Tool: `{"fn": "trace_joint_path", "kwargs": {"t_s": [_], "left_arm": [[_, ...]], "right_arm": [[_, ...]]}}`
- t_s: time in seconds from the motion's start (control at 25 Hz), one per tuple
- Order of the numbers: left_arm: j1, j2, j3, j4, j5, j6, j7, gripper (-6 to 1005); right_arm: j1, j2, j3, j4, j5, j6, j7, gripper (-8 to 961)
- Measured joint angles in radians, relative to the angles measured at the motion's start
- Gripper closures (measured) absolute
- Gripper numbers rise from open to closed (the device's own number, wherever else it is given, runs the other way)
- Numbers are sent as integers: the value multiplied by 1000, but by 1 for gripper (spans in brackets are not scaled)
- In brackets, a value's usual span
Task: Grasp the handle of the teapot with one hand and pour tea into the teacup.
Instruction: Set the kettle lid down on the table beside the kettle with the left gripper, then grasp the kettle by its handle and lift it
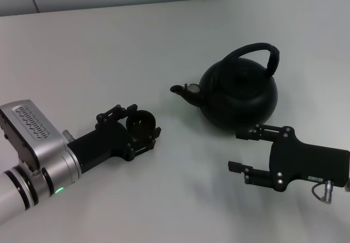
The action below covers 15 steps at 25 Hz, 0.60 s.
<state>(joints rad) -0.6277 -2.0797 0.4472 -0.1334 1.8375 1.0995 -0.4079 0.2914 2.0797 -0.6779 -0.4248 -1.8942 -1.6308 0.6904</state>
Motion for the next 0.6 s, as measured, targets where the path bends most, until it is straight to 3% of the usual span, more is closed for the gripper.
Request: {"fn": "trace_joint_path", "kwargs": {"t_s": [0.32,0.48,0.6], "left_arm": [[27,5,-1,23,0,127,1,229],[92,13,2,109,4,302,-23,229],[118,14,5,150,5,349,-54,229]], "right_arm": [[-1,0,0,2,0,-2,-3,301],[-1,0,1,2,0,-1,-3,301],[-2,0,4,2,0,0,-3,301]]}}
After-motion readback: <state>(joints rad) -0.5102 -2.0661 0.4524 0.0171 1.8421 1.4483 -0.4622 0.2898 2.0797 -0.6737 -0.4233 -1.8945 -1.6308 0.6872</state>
